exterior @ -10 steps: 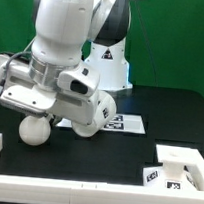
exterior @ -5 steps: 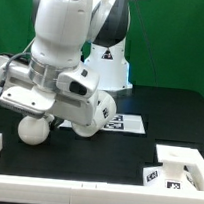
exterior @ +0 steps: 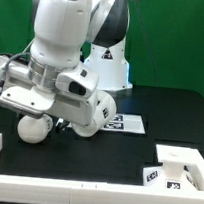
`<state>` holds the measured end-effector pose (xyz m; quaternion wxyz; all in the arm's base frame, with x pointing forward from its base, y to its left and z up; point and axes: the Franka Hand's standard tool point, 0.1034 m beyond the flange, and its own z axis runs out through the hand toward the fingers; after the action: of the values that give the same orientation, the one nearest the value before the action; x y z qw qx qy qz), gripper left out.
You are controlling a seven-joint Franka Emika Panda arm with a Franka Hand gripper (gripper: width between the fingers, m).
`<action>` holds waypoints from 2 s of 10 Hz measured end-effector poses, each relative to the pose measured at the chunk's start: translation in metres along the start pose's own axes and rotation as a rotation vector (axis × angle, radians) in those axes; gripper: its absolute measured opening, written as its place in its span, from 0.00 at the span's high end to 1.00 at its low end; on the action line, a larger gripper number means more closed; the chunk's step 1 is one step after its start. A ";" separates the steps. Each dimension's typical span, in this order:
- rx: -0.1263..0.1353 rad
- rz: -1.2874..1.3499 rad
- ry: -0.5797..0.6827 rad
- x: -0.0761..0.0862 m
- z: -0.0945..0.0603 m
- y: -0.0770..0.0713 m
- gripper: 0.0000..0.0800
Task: Assemble lamp
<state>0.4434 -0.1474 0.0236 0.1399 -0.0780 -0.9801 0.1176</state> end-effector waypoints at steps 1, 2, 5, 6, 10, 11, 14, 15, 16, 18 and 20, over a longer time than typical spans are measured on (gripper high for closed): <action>0.000 0.001 0.000 0.000 0.000 0.000 0.13; 0.000 0.001 0.001 0.000 0.000 0.000 0.13; 0.000 0.002 0.001 0.000 0.001 0.000 0.13; 0.000 0.005 -0.003 0.000 -0.002 -0.002 0.13; -0.012 0.198 -0.096 0.002 -0.061 -0.015 0.13; -0.022 0.304 -0.117 -0.001 -0.073 -0.015 0.13; -0.089 0.661 -0.184 -0.018 -0.086 0.003 0.13; -0.111 0.812 -0.198 -0.026 -0.096 0.010 0.13; -0.136 0.990 -0.206 -0.034 -0.104 0.018 0.13; -0.150 1.117 -0.195 -0.035 -0.102 0.022 0.13; -0.163 1.229 -0.187 -0.035 -0.102 0.023 0.13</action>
Offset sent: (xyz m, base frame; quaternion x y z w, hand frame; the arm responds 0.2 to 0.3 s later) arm 0.0000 0.0000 0.0000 0.0000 0.0000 0.0000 1.0000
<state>0.5088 -0.1108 0.1038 -0.0462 -0.6272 -0.7700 0.1080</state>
